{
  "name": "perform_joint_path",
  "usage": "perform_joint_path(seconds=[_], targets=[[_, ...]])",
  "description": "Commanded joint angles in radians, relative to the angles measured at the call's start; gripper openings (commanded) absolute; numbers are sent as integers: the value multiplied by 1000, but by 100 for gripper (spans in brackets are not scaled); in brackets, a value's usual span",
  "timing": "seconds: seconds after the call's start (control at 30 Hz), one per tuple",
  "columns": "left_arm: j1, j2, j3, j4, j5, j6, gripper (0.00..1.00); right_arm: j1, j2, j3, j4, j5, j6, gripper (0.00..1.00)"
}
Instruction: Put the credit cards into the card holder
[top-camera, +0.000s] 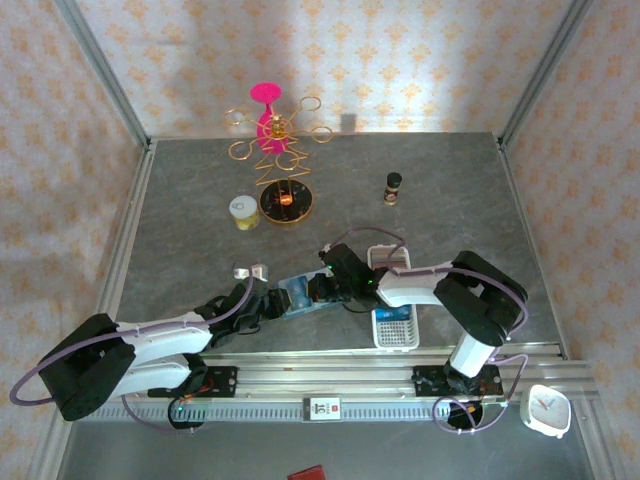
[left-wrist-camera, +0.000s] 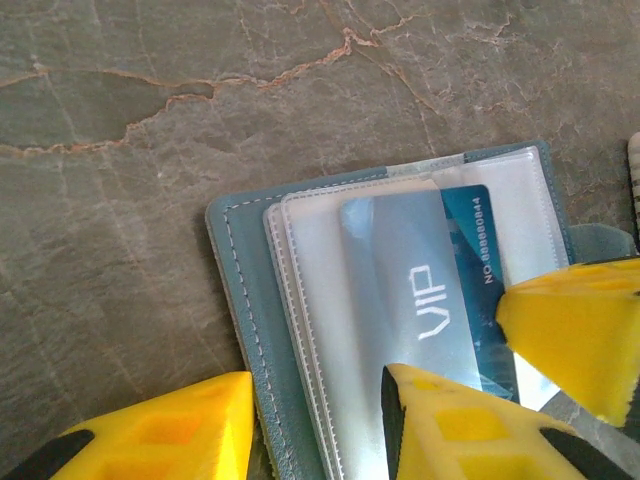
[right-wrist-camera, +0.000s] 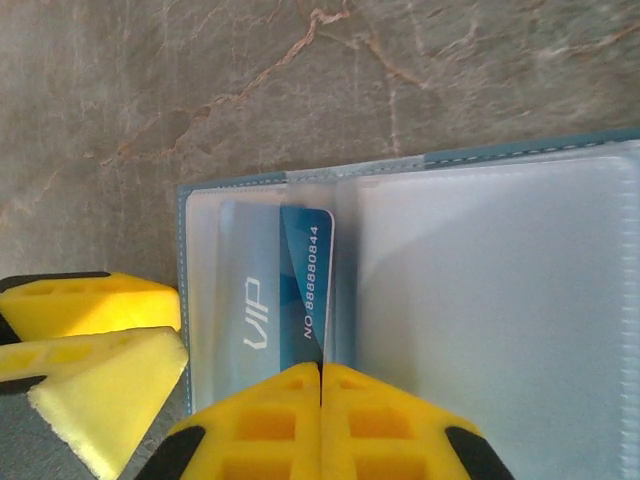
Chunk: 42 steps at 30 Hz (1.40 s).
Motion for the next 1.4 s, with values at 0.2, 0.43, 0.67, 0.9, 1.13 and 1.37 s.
perform_joint_path(seconds=[0.2,0.43,0.67,0.9,1.13,1.37], targets=[[-2,42,-24,39,-1,0,39,52,31,61,-51,-9,-50,0],[-2,46,-26,46,-2,0,39,55,-25,73,-141,91,-54,17],[-2,46,-28,52,9,0,38,61,-159,9,-255,226,15,39],[-2,49,-26,58,16,2,38,83,-139,4,-334,297,30,42],[-3,46,-38,70,24,-8,38,92,-105,13,-359,328,33,43],[-1,50,-42,73,30,-9,37,101,-57,32,-320,293,41,45]])
